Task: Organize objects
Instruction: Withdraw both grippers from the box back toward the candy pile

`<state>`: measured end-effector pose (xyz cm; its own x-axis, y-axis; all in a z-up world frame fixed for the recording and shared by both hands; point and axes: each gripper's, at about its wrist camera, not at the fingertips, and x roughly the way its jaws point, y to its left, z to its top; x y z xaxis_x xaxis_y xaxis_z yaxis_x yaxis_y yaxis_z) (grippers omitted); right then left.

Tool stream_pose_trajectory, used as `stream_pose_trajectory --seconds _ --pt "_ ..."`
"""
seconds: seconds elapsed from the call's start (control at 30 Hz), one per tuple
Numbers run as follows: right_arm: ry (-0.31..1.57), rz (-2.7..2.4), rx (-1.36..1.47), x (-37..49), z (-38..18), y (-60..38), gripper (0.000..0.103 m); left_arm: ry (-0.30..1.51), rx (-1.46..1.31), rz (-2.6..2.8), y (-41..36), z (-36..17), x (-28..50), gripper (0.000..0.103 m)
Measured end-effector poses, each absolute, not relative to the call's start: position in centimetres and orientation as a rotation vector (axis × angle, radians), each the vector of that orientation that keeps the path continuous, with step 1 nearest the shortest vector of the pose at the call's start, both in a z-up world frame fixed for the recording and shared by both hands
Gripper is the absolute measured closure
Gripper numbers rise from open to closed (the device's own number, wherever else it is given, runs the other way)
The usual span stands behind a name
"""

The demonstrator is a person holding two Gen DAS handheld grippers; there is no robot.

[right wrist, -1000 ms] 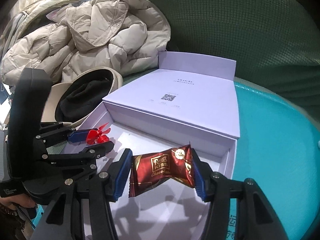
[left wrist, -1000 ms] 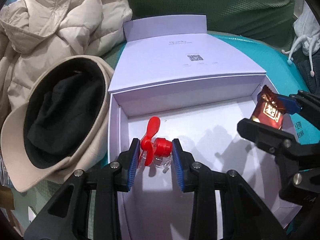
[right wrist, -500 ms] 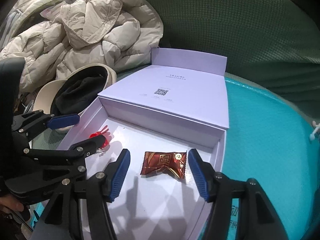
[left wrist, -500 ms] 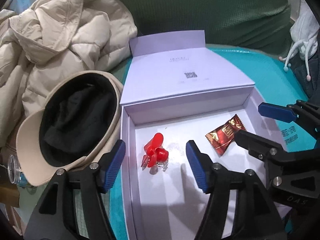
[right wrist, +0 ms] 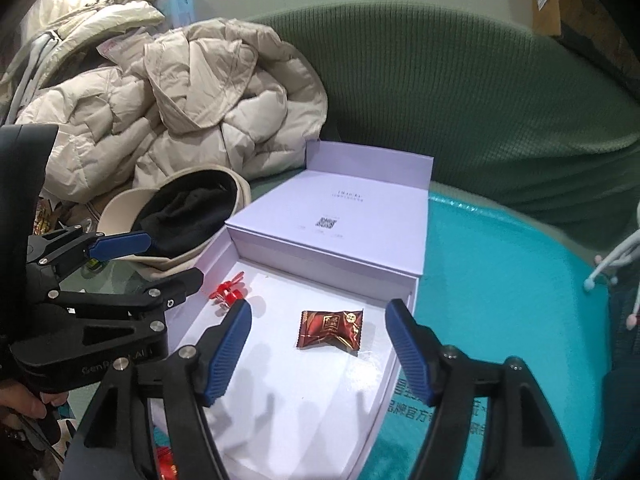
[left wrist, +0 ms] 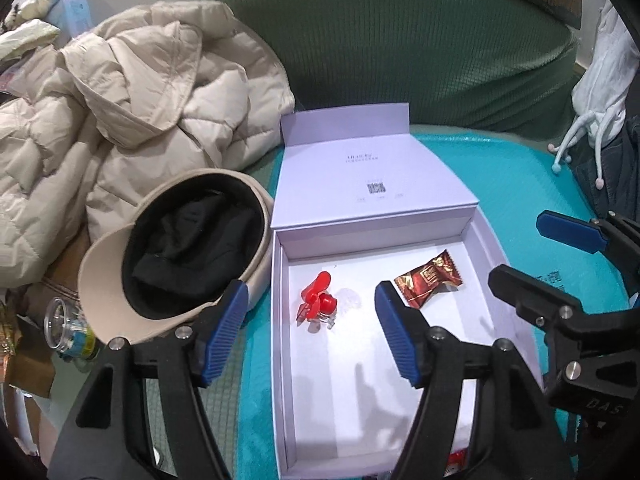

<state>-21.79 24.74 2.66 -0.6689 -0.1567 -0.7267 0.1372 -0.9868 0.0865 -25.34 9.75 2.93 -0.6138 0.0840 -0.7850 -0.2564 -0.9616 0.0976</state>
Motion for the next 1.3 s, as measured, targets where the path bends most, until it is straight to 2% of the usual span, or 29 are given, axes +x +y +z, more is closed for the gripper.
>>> stream_pose_trajectory --seconds 0.4,0.63,0.83,1.3 --pt "-0.027 -2.812 1.098 -17.9 8.2 24.0 0.025 0.306 -1.169 2.743 8.0 8.8 -21.2 0.035" --pt "-0.02 -2.82 1.047 -15.7 10.1 23.1 0.022 0.345 -1.117 2.844 6.5 11.0 -18.3 0.025" --pt "-0.009 -2.813 1.019 -14.0 10.8 22.2 0.017 0.359 -1.115 2.874 5.7 11.6 -16.4 0.024" --pt "0.036 -2.829 1.006 -8.9 10.2 21.3 0.017 0.28 -1.175 2.875 4.8 9.4 -11.9 0.024"
